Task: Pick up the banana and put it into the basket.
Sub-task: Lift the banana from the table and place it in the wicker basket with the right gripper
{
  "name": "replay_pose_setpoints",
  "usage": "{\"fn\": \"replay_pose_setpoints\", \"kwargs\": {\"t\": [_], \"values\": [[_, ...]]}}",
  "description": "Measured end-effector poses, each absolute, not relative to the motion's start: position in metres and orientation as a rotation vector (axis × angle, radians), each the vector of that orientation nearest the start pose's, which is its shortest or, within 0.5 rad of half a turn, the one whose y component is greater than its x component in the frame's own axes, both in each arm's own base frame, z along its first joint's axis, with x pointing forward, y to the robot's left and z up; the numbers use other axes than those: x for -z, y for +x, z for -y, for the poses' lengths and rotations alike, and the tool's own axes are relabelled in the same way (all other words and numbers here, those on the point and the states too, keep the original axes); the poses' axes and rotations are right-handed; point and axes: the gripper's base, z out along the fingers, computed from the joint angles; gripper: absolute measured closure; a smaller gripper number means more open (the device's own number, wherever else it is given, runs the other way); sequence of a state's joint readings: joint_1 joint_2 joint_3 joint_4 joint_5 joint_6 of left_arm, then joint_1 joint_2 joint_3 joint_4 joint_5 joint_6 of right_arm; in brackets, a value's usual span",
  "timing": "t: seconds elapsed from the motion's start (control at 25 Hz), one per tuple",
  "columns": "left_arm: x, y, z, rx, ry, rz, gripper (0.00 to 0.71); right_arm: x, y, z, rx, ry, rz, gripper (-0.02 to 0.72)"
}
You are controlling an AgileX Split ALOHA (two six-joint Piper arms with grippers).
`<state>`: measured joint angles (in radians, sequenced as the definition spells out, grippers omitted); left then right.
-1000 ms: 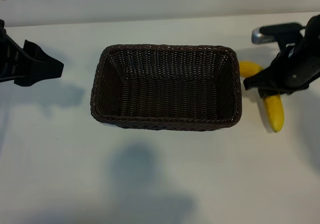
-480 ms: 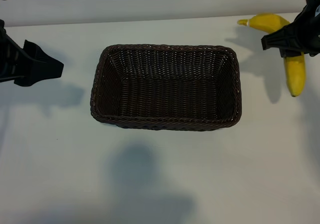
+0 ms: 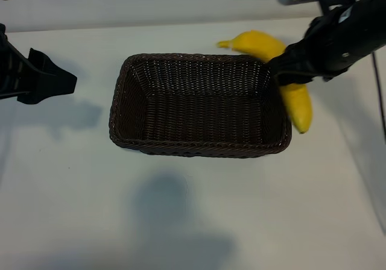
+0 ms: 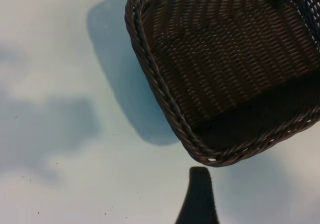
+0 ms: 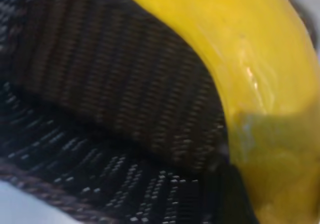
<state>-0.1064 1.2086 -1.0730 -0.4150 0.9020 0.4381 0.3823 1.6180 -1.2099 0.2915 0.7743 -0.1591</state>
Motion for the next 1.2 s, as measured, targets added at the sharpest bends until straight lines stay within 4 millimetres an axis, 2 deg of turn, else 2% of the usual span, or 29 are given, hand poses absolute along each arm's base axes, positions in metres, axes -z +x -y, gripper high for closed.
{"fn": "replay_pose_setpoints", "kwargs": {"t": [0.16,0.48,0.8,0.88,1.0,1.08,1.2], "values": [[-0.343,0.236,0.054,0.369,0.474,-2.402,0.1,-0.26,0.306,-0.159,-0.421,-0.564,-2.614,0.285],[-0.343,0.236,0.054,0.369,0.474,-2.402,0.1,-0.235,0.304,-0.193,-0.427,-0.691,-2.607,0.286],[-0.343,0.236,0.054,0.369,0.474,-2.402,0.1,-0.233,0.304,-0.2,-0.477,-0.661,-2.596,0.284],[-0.343,0.236,0.054,0.369,0.474,-2.402,0.1,-0.233,0.304,-0.2,-0.478,-0.66,-2.595,0.222],[-0.343,0.236,0.054,0.369,0.474,-2.402,0.1,-0.233,0.304,-0.2,-0.48,-0.658,-2.595,0.042],[-0.343,0.236,0.054,0.369,0.474,-2.402,0.1,-0.233,0.304,-0.2,-0.481,-0.653,-2.596,-0.004],[-0.343,0.236,0.054,0.369,0.474,-2.402,0.1,-0.234,0.304,-0.2,-0.486,-0.635,-2.599,-0.007]]}}
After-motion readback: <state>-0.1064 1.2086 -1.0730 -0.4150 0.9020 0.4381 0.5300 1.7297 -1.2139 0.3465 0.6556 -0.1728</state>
